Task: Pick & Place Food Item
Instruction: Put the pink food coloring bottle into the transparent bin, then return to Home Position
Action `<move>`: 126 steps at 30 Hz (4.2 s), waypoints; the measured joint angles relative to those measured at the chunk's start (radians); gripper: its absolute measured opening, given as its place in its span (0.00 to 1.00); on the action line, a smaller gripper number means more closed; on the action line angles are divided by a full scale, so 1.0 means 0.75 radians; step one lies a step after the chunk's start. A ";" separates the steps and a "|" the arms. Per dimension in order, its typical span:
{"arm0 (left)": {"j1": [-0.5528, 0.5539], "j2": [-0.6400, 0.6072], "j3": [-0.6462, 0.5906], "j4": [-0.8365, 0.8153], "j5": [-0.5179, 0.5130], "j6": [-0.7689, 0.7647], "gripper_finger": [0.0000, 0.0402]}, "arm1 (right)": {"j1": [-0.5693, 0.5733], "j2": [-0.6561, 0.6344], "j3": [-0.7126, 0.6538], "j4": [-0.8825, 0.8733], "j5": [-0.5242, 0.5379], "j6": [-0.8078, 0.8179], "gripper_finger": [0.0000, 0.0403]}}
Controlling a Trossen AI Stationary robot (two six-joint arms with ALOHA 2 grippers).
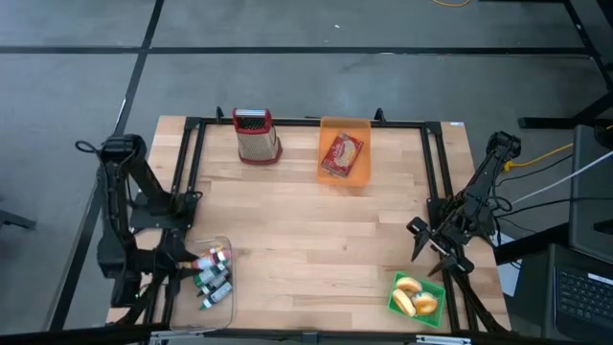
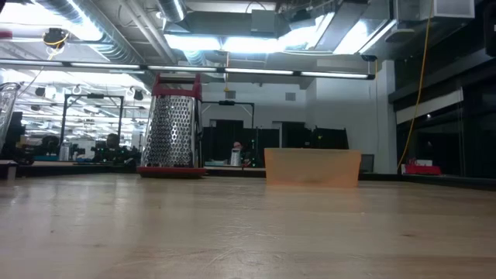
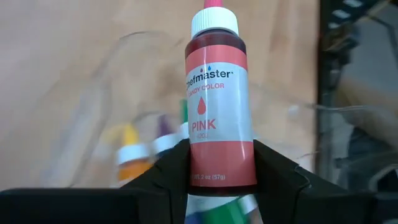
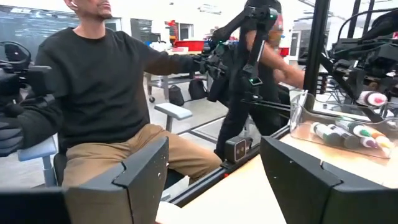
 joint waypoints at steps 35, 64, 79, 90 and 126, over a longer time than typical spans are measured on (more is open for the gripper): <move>0.057 -0.010 0.009 -0.202 0.198 -0.155 0.63 | 0.000 0.000 0.000 0.016 0.027 -0.040 0.63; 0.873 -0.121 0.419 1.181 0.122 2.452 0.56 | 0.000 0.003 0.119 0.083 -0.538 0.217 0.63; 1.038 -0.097 0.413 1.120 0.442 2.326 0.55 | 0.001 0.023 0.119 0.114 -1.057 0.207 0.63; 1.357 -0.445 -0.136 1.743 1.066 2.635 0.56 | -0.003 -0.013 0.119 -0.042 -1.378 0.088 0.63; 1.682 -1.205 -1.044 2.055 1.523 2.539 0.55 | -0.042 -0.190 0.106 -0.468 0.579 0.103 0.63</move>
